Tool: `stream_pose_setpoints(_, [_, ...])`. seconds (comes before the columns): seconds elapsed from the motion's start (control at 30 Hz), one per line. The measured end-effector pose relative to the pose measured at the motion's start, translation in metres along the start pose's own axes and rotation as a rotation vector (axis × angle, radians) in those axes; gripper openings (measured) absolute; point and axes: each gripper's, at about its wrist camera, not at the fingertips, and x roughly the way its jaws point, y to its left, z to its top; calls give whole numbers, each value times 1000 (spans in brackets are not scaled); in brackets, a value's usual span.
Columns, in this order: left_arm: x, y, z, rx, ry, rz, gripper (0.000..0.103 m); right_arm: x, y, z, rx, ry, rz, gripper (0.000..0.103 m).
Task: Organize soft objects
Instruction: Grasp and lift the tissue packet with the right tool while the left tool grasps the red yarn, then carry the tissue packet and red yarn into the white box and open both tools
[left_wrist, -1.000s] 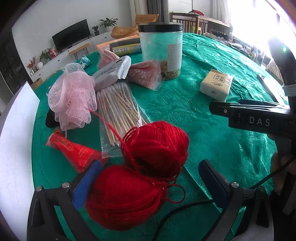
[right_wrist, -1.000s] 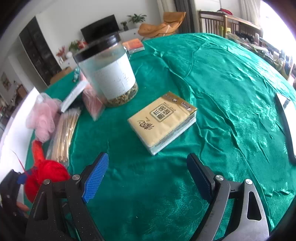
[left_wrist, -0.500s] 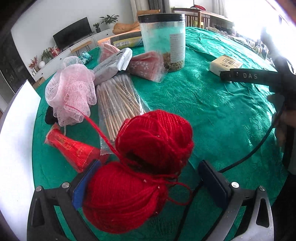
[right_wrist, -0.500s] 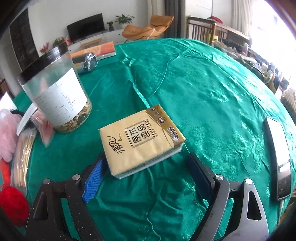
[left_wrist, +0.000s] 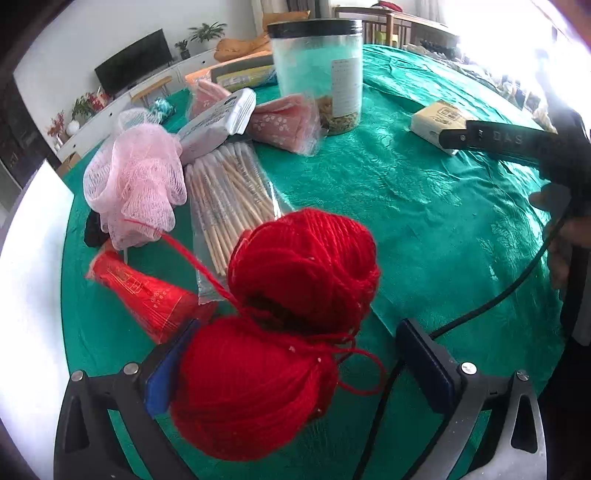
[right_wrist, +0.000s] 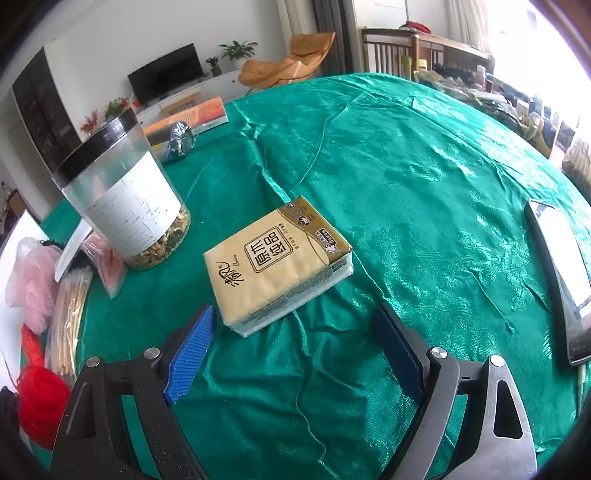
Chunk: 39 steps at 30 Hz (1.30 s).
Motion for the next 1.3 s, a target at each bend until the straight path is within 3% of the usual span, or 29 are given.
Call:
stream_pose_setpoints(0.1, [-10,-7,-4,39,-47,10,93,0,0,1,4,-1,4,88])
stream_pose_setpoints(0.17, [-16,-3,-5,27,-78,34,64,0,-1,0,9,-3,8,88])
stream_pose_setpoints(0.27, [-25,20,-6,-83,-102,-88,52,-3,-6,0,39,-11,37,88])
stream_pose_setpoints(0.33, [-32,34,-9,-166,-123,-146,51,-7,-20,0,116,-31,98,88])
stream_pose_setpoints(0.47, [-45,51,-15,-234,-170,-164,51,-14,-49,1,282,-41,159,88])
stream_pose_setpoints(0.67, [-57,63,-12,-254,-214,-130,51,3,-9,34,216,81,119,88])
stream_pose_setpoints(0.77, [-67,72,-13,-265,-235,-121,51,29,7,49,183,169,36,85])
stream_pose_setpoints(0.8, [-71,77,-14,-273,-243,-118,51,31,11,53,132,160,-3,74])
stream_pose_setpoints(0.87, [-79,87,-15,-293,-263,-111,52,33,12,60,79,156,-24,70])
stream_pose_setpoints(1.03, [-97,112,-16,-369,-318,-123,51,-4,-2,92,44,15,5,69])
stream_pose_setpoints(1.17, [-117,129,-22,-389,-351,-76,52,-53,28,111,-76,-84,76,69])
stream_pose_setpoints(1.3, [-142,161,-41,-432,-379,-7,52,-91,92,105,-210,-101,231,69])
